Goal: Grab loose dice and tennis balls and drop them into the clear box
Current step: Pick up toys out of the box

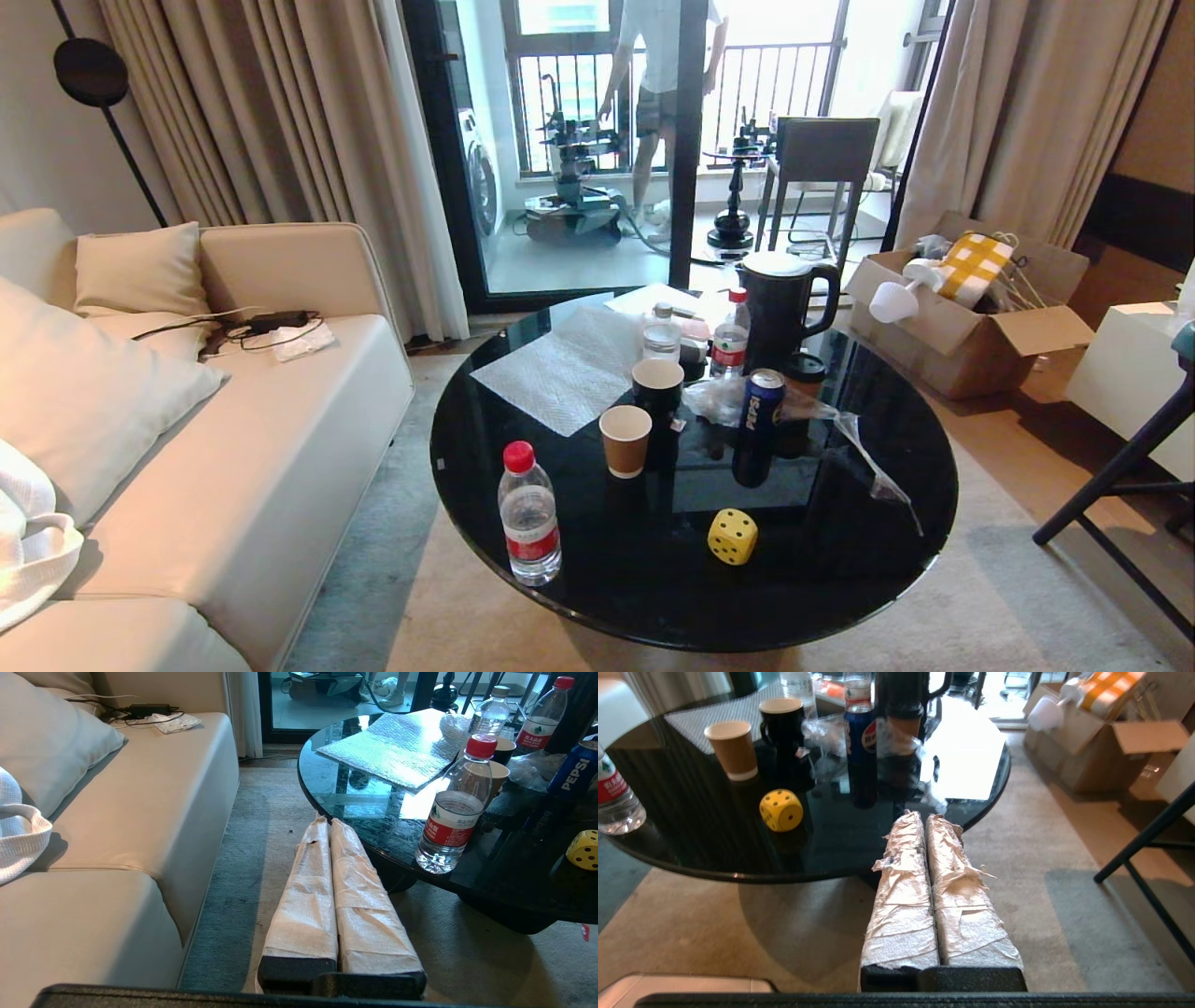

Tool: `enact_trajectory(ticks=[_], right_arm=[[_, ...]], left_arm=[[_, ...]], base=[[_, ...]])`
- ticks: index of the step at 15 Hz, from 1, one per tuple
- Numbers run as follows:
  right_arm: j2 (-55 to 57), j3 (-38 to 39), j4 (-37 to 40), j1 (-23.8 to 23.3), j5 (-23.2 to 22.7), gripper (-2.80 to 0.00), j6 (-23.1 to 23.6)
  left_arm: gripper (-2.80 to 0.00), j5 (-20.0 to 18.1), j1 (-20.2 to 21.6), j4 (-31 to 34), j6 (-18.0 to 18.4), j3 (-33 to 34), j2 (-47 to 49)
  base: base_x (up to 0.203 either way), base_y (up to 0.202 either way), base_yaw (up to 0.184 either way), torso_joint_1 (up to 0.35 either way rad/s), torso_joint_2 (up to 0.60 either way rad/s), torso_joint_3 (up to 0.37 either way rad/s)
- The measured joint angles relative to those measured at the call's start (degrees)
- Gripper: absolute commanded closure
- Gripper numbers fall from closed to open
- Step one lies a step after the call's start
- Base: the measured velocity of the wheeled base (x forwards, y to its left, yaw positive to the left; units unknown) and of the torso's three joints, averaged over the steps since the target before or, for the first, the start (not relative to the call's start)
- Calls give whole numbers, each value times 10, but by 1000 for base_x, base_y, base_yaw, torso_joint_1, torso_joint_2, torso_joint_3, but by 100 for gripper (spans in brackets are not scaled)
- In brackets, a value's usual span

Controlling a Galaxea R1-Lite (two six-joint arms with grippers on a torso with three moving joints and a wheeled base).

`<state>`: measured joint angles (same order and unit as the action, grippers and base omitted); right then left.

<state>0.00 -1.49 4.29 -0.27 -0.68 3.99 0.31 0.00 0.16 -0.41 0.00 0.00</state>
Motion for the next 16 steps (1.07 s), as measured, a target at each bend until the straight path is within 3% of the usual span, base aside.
enact_trajectory(ticks=[8,11,13,16], right_arm=[[0,0,0,0,0,0,0],[37,-56,6,0,-33,0,-8],[128,-128,-19,0,-54,0,-15],[360,-239,-54,7,-83,0,-25]], left_arm=[[0,0,0,0,0,0,0],[0,0,0,0,0,0,0],[0,0,0,0,0,0,0],[0,0,0,0,0,0,0]], base=[[0,0,0,0,0,0],[0,0,0,0,0,0],[0,0,0,0,0,0],[0,0,0,0,0,0]])
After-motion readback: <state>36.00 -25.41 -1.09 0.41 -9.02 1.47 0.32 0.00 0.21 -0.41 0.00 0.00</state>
